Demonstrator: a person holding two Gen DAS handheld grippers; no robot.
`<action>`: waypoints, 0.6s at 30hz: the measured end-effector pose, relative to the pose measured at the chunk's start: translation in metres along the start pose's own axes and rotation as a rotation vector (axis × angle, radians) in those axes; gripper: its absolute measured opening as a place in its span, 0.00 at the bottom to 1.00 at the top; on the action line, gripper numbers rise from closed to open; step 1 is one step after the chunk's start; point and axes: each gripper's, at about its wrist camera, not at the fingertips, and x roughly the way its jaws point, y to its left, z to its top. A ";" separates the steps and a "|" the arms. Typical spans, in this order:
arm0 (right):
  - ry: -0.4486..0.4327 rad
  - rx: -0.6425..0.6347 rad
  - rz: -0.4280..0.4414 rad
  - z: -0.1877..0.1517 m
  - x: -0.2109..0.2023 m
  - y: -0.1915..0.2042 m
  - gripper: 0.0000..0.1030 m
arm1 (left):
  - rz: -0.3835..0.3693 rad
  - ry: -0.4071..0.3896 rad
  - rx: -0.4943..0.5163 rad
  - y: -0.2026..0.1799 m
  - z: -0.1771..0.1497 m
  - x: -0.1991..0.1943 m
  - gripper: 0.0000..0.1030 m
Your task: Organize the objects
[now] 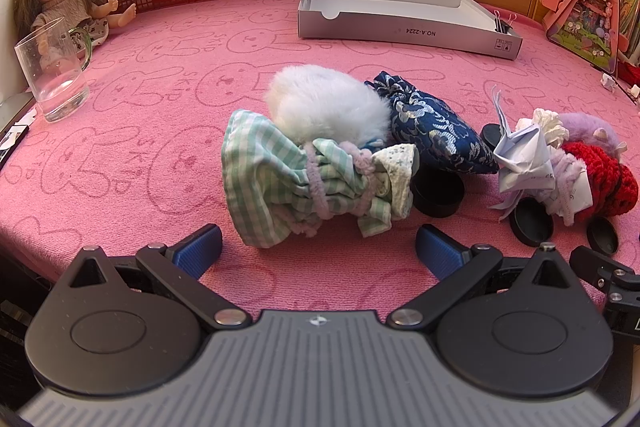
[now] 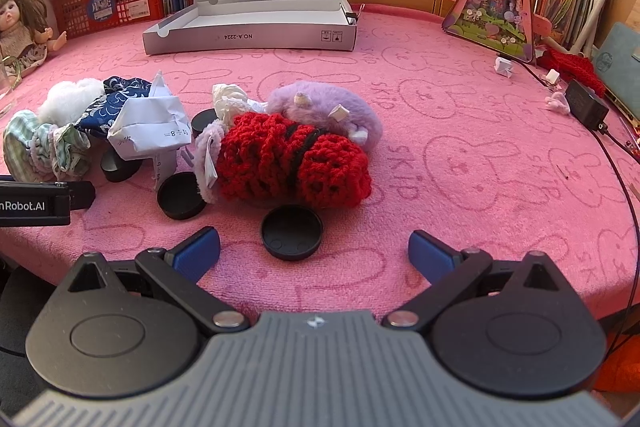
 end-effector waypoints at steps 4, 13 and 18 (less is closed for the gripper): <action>-0.001 0.001 0.000 -0.001 0.000 0.001 1.00 | 0.000 0.000 0.000 0.000 0.000 0.000 1.00; -0.002 0.002 0.000 0.000 -0.001 0.000 1.00 | -0.001 -0.027 0.001 0.001 -0.005 0.000 1.00; -0.017 0.007 0.004 0.001 -0.003 -0.001 1.00 | -0.015 -0.036 -0.005 0.006 -0.006 -0.002 1.00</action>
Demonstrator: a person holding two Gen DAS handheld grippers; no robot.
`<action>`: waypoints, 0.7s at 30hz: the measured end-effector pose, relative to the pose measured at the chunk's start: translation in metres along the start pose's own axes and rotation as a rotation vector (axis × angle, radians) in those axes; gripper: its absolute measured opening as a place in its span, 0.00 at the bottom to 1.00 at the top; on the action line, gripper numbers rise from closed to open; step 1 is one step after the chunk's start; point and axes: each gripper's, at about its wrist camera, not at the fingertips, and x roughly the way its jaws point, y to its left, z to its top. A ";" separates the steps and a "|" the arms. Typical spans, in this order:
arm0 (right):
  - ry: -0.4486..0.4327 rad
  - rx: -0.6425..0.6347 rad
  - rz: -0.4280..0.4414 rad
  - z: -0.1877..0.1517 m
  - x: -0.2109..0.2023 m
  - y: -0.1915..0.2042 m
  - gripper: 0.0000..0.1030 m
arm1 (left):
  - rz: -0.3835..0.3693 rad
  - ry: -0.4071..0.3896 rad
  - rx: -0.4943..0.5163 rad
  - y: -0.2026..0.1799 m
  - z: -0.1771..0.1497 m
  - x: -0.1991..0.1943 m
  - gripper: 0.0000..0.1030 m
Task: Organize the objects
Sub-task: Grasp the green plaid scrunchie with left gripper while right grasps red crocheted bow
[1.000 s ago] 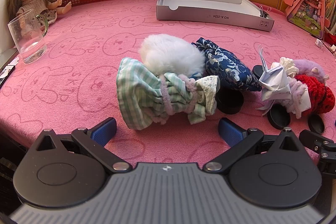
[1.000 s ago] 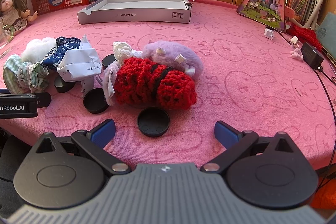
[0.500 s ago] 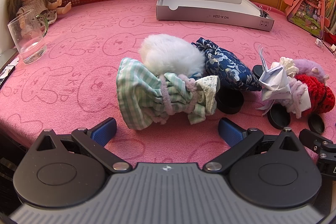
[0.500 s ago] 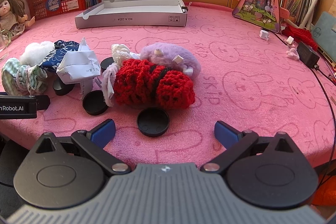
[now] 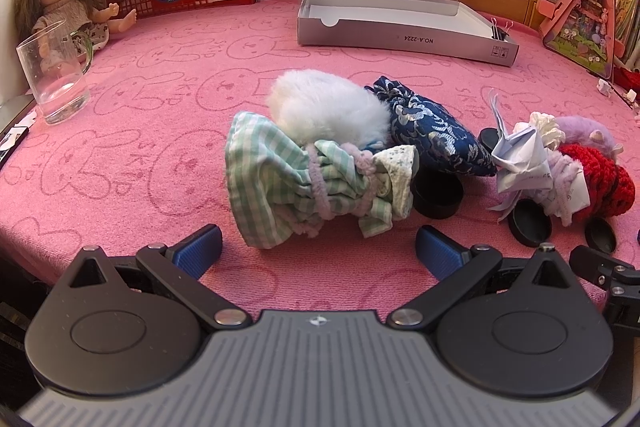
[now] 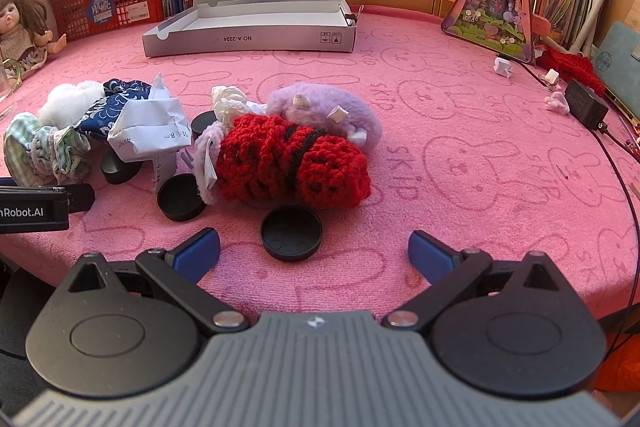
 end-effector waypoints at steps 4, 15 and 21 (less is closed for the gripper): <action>-0.058 0.014 0.000 0.003 -0.005 -0.004 1.00 | -0.013 -0.067 -0.016 0.006 0.003 -0.011 1.00; -0.118 0.000 0.069 0.022 0.000 0.006 1.00 | 0.011 -0.143 0.074 -0.003 0.012 -0.006 1.00; -0.102 0.015 0.066 0.026 0.009 0.010 1.00 | 0.007 -0.135 0.083 -0.005 0.012 0.004 1.00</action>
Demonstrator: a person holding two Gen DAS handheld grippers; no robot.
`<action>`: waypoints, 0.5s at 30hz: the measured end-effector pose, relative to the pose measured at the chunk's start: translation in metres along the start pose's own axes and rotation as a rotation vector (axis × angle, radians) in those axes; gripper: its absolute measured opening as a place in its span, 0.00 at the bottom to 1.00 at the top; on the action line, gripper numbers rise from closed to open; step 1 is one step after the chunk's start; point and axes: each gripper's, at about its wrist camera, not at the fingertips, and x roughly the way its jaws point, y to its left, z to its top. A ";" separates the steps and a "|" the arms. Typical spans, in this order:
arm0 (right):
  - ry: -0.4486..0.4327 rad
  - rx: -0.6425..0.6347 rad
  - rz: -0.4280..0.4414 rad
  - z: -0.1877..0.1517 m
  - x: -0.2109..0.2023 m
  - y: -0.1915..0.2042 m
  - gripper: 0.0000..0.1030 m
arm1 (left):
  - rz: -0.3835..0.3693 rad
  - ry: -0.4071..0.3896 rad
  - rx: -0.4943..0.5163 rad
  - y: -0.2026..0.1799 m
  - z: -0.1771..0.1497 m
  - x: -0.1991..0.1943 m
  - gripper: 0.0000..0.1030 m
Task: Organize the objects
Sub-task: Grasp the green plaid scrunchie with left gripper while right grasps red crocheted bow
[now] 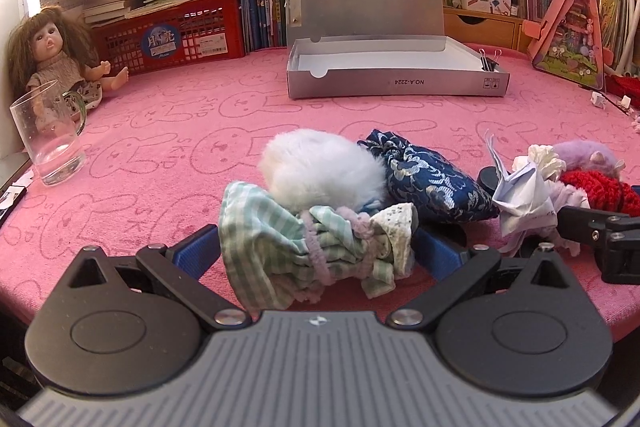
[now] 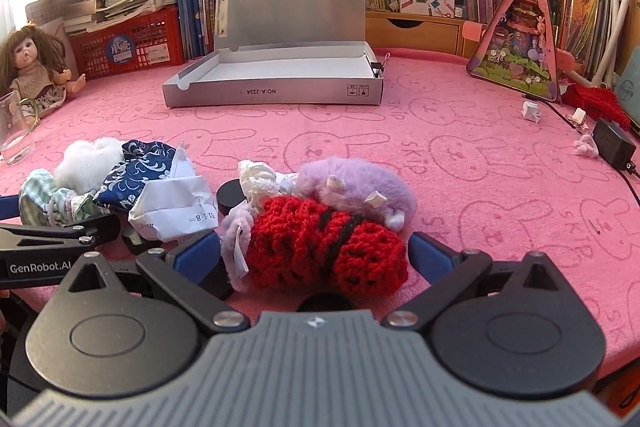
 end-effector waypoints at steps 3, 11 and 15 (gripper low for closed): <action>-0.013 0.022 -0.001 -0.001 -0.005 -0.006 0.97 | -0.005 -0.004 -0.003 0.002 0.000 -0.001 0.99; -0.062 0.063 -0.059 -0.001 -0.019 -0.022 0.93 | -0.024 -0.034 0.006 0.002 -0.003 -0.008 0.85; -0.025 0.051 -0.048 -0.002 -0.010 -0.015 0.91 | -0.019 -0.041 0.014 0.001 -0.004 -0.009 0.85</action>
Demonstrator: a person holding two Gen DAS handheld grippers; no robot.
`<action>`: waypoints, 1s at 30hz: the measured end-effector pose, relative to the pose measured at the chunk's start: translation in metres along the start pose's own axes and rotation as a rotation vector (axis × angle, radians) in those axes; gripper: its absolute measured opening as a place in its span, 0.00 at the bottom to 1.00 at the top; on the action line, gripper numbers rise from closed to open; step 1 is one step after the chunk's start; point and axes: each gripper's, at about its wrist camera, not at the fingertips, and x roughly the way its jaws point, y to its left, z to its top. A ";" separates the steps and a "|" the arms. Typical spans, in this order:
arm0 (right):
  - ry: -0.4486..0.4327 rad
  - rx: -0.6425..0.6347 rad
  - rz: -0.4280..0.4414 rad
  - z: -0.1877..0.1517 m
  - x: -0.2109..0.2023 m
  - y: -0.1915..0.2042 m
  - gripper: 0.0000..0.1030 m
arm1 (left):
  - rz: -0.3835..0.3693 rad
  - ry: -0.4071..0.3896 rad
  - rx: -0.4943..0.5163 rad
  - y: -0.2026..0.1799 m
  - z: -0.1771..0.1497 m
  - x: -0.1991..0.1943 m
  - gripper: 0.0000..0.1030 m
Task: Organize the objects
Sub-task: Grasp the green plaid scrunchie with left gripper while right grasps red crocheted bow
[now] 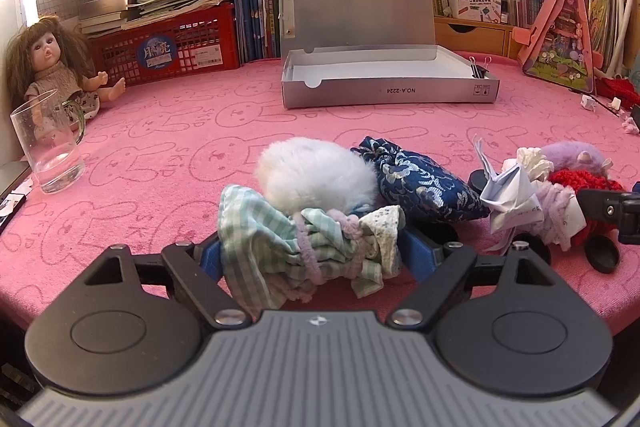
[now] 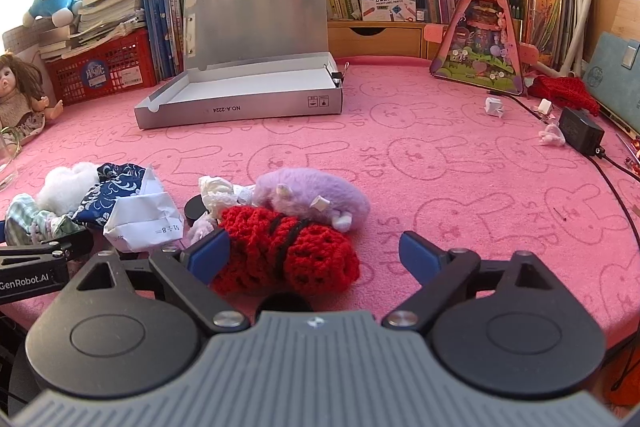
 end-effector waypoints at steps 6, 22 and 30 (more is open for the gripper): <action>0.011 -0.049 -0.003 -0.004 0.011 0.021 0.90 | 0.017 0.006 0.018 -0.004 -0.002 0.005 0.85; 0.029 -0.004 -0.043 -0.008 0.024 0.013 0.77 | 0.018 -0.003 -0.001 -0.001 -0.004 0.015 0.79; -0.008 -0.005 -0.015 0.003 0.005 0.009 0.67 | 0.006 -0.069 0.009 -0.002 0.005 -0.003 0.73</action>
